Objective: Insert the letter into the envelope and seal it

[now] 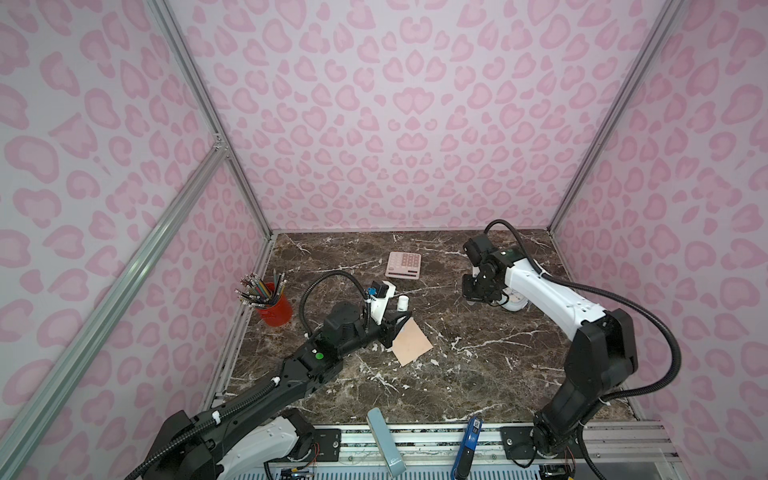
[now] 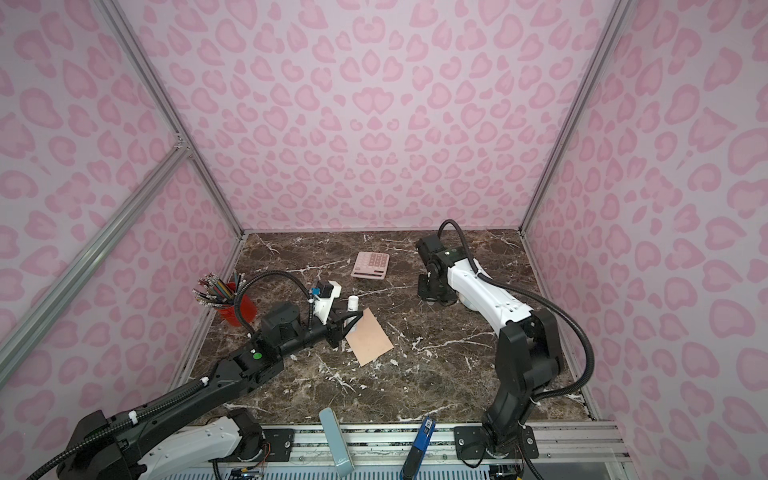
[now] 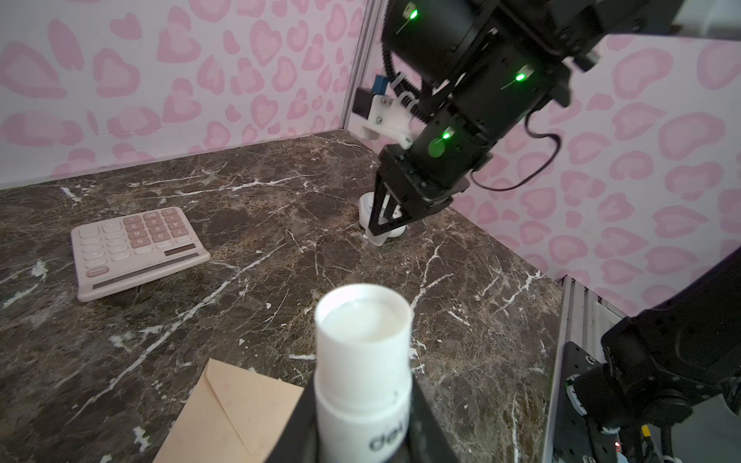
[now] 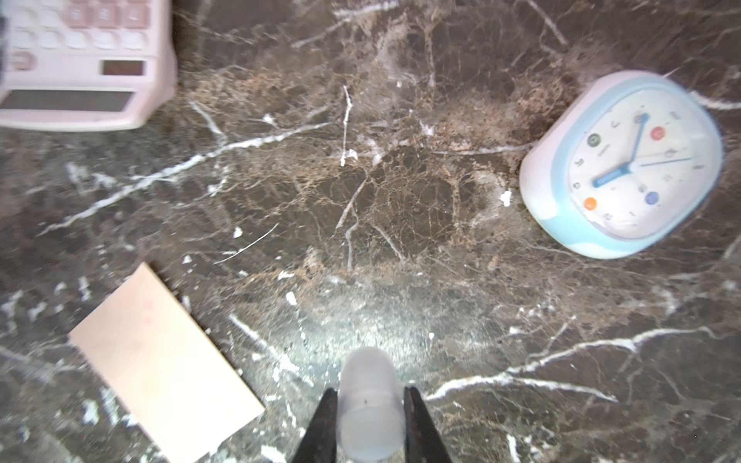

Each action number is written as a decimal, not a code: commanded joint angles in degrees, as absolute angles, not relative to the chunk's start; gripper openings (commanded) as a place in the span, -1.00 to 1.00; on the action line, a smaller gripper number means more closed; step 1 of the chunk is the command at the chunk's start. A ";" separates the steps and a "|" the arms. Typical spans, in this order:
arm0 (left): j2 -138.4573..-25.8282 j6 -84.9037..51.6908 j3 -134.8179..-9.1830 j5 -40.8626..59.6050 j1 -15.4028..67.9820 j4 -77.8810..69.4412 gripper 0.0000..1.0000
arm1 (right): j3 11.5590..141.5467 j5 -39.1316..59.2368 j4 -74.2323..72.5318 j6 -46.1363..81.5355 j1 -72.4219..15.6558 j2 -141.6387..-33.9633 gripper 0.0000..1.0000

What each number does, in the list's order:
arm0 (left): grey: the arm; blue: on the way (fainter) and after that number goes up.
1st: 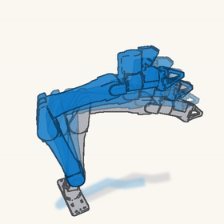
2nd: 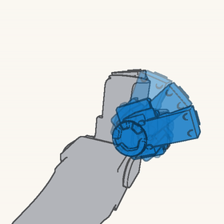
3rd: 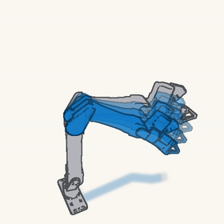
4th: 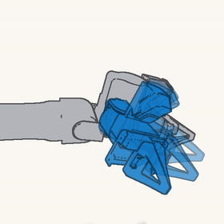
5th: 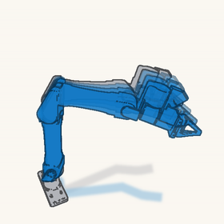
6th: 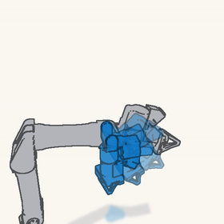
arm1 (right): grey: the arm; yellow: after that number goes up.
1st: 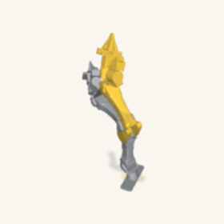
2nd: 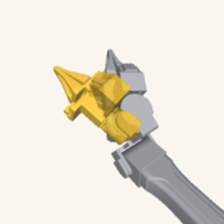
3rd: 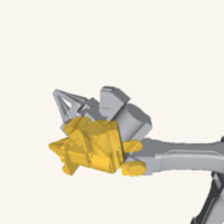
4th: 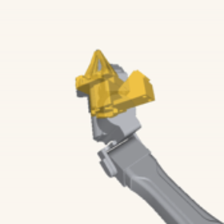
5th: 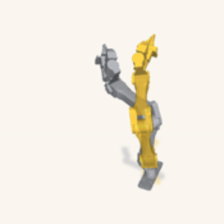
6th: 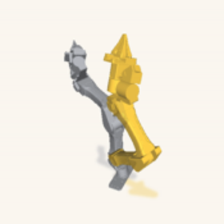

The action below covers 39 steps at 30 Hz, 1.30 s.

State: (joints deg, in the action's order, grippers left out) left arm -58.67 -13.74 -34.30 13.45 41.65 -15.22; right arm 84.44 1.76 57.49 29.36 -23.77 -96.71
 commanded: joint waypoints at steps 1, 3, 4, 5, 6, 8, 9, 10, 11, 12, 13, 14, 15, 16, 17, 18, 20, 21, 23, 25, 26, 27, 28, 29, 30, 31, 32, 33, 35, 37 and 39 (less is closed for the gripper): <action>-59.55 -11.10 -35.38 12.06 41.66 -15.41 -0.92 | 84.64 4.31 61.80 25.57 -24.34 -91.74 -0.49; -60.48 -10.49 -35.80 11.78 41.61 -16.11 -0.92 | 84.59 5.98 62.26 24.10 -25.07 -87.99 -0.49; -61.12 -10.30 -35.93 11.70 41.59 -16.70 -0.92 | 84.28 7.34 62.07 22.96 -25.56 -85.90 -0.49; -61.65 -10.12 -36.22 11.69 41.58 -17.23 -0.92 | 83.71 9.22 61.63 22.13 -25.79 -83.82 -0.49; -62.27 -9.98 -36.37 11.73 41.61 -17.76 -0.92 | 83.43 11.07 61.25 21.86 -25.79 -82.31 -0.49; -63.81 -9.59 -37.06 12.04 41.64 -18.57 -0.92 | 83.41 13.94 61.10 21.31 -26.23 -79.02 -0.49; -64.42 -9.43 -37.39 12.04 41.61 -19.02 -0.92 | 83.67 14.55 61.33 20.98 -26.50 -77.86 -0.49; -65.03 -9.27 -37.52 12.14 41.66 -19.60 -0.92 | 84.16 15.50 61.59 20.70 -26.90 -76.73 -0.49; -65.52 -9.14 -37.75 12.13 41.64 -20.13 -0.92 | 84.53 16.86 61.67 20.45 -27.27 -75.66 -0.50; -66.01 -8.91 -37.87 12.23 41.66 -20.49 -0.92 | 84.63 18.29 61.55 20.39 -27.60 -74.79 -0.50; -66.56 -8.72 -38.13 12.30 41.62 -20.78 -0.92 | 84.64 19.84 60.99 20.46 -27.80 -73.84 -0.50; -67.06 -8.55 -38.36 12.39 41.69 -21.04 -0.92 | 84.51 21.15 60.35 20.64 -28.10 -73.10 -0.50; -67.51 -8.47 -38.67 12.54 41.73 -21.22 -0.92 | 84.00 22.95 59.26 20.93 -28.19 -72.24 -0.50; -68.02 -8.37 -38.99 12.74 41.73 -21.32 -0.92 | 83.54 24.93 58.16 21.32 -28.29 -71.48 -0.50; -68.40 -8.39 -39.26 12.83 41.66 -21.38 -0.92 | 83.22 26.72 57.34 21.60 -28.29 -71.08 -0.50; -68.76 -8.36 -39.66 13.07 41.83 -21.47 -0.92 | 82.97 28.66 56.53 22.07 -28.31 -70.85 -0.50; -69.16 -8.37 -40.24 13.52 42.08 -21.73 -0.92 | 82.79 30.99 55.22 22.79 -28.94 -70.97 -0.50; -69.34 -8.31 -40.58 13.71 42.32 -21.82 -0.92 | 82.54 31.88 54.52 23.13 -29.42 -71.09 -0.50; -69.78 -8.03 -41.19 13.84 42.57 -21.87 -0.92 | 82.40 33.23 53.15 23.87 -30.05 -71.57 -0.50; -69.98 -7.61 -41.69 14.06 42.83 -21.66 -0.92 | 82.43 34.47 51.68 24.57 -30.74 -72.18 -0.50; -70.12 -7.56 -41.78 14.13 42.91 -21.57 -0.92 | 82.32 35.00 51.00 24.89 -30.89 -72.46 -0.50; -70.22 -7.43 -41.92 14.26 43.02 -21.67 -0.92 | 82.31 35.52 50.28 25.26 -31.00 -72.72 -0.50; -70.22 -7.40 -41.90 14.33 43.13 -21.71 -0.92 | 82.18 35.79 49.74 25.39 -31.06 -73.02 -0.50; -70.22 -7.43 -41.98 14.46 43.22 -21.79 -0.92 | 82.18 36.02 49.42 25.57 -31.10 -73.27 -0.50; -70.15 -7.43 -41.96 14.48 43.28 -21.79 -0.92 | 82.16 36.25 49.12 25.65 -31.16 -73.55 -0.50; -70.07 -7.41 -41.94 14.58 43.41 -21.82 -0.92 | 82.10 36.49 48.96 25.74 -31.20 -73.82 -0.50; -70.05 -7.52 -42.05 14.67 43.49 -21.80 -0.92 | 82.01 36.72 48.59 25.86 -31.12 -74.00 -0.50; -69.90 -7.49 -42.18 14.76 43.75 -21.69 -0.92 | 81.78 36.99 48.16 25.99 -31.13 -74.13 -0.49; -69.70 -7.31 -42.42 14.78 44.17 -21.49 -0.92 | 81.21 37.43 47.30 26.32 -31.12 -74.26 -0.50; -69.61 -7.29 -42.71 14.69 44.61 -21.30 -0.92 | 80.80 37.68 46.63 26.49 -31.14 -74.52 -0.50; -69.70 -7.26 -43.10 14.77 45.06 -21.27 -0.92 | 80.56 37.88 45.92 26.72 -31.19 -74.77 -0.50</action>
State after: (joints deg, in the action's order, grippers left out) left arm -69.97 -8.01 -42.13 14.15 44.71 -18.96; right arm 81.03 36.73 48.71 26.00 -31.07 -74.37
